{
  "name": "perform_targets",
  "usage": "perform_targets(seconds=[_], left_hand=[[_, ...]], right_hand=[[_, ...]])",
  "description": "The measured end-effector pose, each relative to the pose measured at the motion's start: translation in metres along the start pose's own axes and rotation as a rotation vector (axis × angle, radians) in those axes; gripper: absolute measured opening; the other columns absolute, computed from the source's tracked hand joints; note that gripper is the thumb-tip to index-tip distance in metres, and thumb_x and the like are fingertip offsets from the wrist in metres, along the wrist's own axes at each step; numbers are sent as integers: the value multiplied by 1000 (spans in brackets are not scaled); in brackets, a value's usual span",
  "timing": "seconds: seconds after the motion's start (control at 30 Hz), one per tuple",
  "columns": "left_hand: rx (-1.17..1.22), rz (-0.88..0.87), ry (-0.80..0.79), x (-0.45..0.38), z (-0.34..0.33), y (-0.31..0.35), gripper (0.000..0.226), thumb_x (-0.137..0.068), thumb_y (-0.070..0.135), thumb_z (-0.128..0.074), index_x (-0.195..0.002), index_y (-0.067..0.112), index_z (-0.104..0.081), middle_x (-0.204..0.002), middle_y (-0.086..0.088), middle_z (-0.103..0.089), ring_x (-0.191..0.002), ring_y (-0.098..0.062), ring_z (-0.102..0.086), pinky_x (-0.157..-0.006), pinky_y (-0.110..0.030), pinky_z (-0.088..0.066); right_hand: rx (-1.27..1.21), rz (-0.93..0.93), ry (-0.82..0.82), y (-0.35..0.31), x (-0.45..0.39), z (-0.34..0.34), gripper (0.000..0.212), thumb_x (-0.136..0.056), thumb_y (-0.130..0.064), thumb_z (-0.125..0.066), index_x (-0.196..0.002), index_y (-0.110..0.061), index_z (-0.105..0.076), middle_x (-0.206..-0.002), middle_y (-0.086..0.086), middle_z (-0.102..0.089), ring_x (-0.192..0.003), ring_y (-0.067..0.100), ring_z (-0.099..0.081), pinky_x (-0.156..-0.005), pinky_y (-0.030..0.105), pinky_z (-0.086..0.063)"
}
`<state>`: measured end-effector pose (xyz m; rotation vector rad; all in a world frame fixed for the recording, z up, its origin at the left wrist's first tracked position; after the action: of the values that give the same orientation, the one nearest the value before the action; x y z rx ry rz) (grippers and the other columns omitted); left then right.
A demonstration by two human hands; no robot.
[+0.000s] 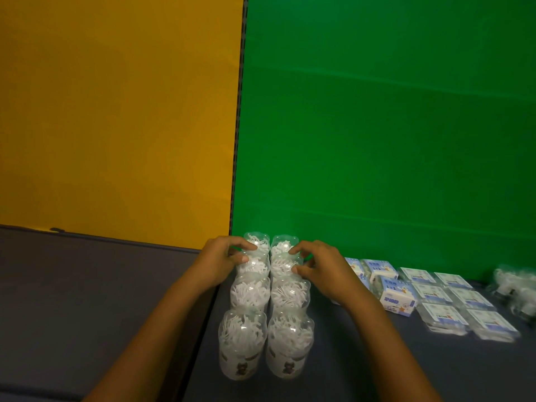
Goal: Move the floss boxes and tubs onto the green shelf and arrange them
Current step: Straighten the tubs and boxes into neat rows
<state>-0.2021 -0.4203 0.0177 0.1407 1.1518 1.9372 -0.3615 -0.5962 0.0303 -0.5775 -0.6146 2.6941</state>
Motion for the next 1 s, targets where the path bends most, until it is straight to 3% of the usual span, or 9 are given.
perform_targets(seconds=[0.17,0.37,0.57,0.77,1.0], left_hand=[[17,-33,-11,-4,3,-3,21,-88,14,-67,-107,24,-69,-118,5,-63,-99,-9,-59,-85,-23,-47],[-51,-21,180,-24,8,-7,24,-88,14,-66,-112,16,-68,-113,1,-58,-95,-15,-59,-82,-26,-47],[-7,2,102,-43,-4,-16,33,-86,18,-70,-119,16,-66,-110,-7,-65,-93,-15,-61,-86,-30,-52],[37,29,111,-49,-6,-26,33,-82,18,-73,-115,20,-67,-102,2,-64,-90,-11,-64,-83,-29,-54],[16,14,171,-34,0,-23,41,-84,19,-72,-123,19,-61,-122,2,-59,-103,-15,-58,-83,-27,-49]], right_hand=[[-10,9,12,6,-5,3,28,-87,-31,-73,-113,-29,-65,-103,-5,-60,-85,8,-60,-81,30,-52],[17,-17,83,17,-31,3,30,-92,-30,-67,-121,-24,-61,-109,-3,-58,-87,10,-58,-79,28,-47],[8,-27,19,23,-55,-8,34,-91,-27,-69,-124,-25,-62,-112,0,-61,-92,15,-60,-87,34,-51],[-14,-19,31,31,-65,-13,34,-87,-26,-74,-119,-24,-64,-106,-4,-62,-86,12,-60,-77,25,-46],[-10,3,56,28,-55,-8,36,-88,-32,-71,-123,-26,-61,-109,-4,-60,-87,10,-60,-76,25,-46]])
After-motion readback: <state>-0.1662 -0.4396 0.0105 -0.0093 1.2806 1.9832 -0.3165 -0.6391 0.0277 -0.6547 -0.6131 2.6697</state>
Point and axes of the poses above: each hand's wrist, its own x-axis away from the middle knuckle, its own z-axis out of the back of the hand, y = z × x, the point moved 2 cm from there along -x, towards the middle knuckle
